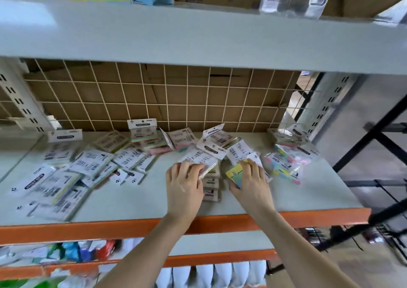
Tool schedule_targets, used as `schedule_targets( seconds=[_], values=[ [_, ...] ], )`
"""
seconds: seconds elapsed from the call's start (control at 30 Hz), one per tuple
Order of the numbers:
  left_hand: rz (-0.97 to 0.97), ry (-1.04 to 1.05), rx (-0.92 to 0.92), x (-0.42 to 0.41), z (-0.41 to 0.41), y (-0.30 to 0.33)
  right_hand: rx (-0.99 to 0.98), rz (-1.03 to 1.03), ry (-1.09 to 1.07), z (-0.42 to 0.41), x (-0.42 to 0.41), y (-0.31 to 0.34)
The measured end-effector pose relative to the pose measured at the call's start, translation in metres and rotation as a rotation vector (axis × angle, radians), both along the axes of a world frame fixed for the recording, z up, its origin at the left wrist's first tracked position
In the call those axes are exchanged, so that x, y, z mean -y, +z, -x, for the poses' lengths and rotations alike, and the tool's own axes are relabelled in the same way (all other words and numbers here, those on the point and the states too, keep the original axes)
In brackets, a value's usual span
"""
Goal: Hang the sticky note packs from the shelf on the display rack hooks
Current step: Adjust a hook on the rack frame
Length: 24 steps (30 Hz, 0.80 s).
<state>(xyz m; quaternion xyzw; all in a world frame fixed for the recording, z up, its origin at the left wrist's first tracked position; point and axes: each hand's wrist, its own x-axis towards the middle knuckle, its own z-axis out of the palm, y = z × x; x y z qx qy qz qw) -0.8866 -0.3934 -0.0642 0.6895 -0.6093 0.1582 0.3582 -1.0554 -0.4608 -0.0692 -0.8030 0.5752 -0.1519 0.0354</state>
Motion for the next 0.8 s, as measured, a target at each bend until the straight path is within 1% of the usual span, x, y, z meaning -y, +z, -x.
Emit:
schedule_targets(
  seconds=[0.13, 0.23, 0.43, 0.53, 0.6, 0.63, 0.7, 0.8],
  values=[
    [0.068, -0.061, -0.105, -0.002, 0.000, 0.001, 0.151, 0.016, 0.012, 0.001, -0.003, 0.002],
    [0.131, -0.078, -0.216, -0.004, -0.002, 0.001, 0.266, 0.052, -0.021, 0.002, -0.006, 0.004],
    [0.171, -0.044, -0.503, -0.004, -0.003, 0.003, 0.436, 0.099, -0.115, 0.008, -0.009, 0.007],
    [0.184, -0.102, -0.581, -0.009, -0.003, 0.005, 0.637, 0.038, -0.225, 0.011, -0.011, 0.008],
    [0.209, -0.165, -0.622, -0.015, 0.000, 0.008, 0.766, 0.040, -0.291, 0.014, -0.012, 0.009],
    [0.208, -0.188, -0.668, -0.018, 0.002, 0.010, 0.798, 0.053, -0.309, 0.016, -0.013, 0.010],
    [0.191, -0.224, -0.777, -0.022, 0.005, 0.018, 0.801, 0.069, -0.326, 0.021, -0.016, 0.010],
    [0.116, -0.292, -0.936, -0.023, 0.012, 0.033, 0.816, 0.042, -0.361, 0.032, -0.021, 0.013]
  ],
)
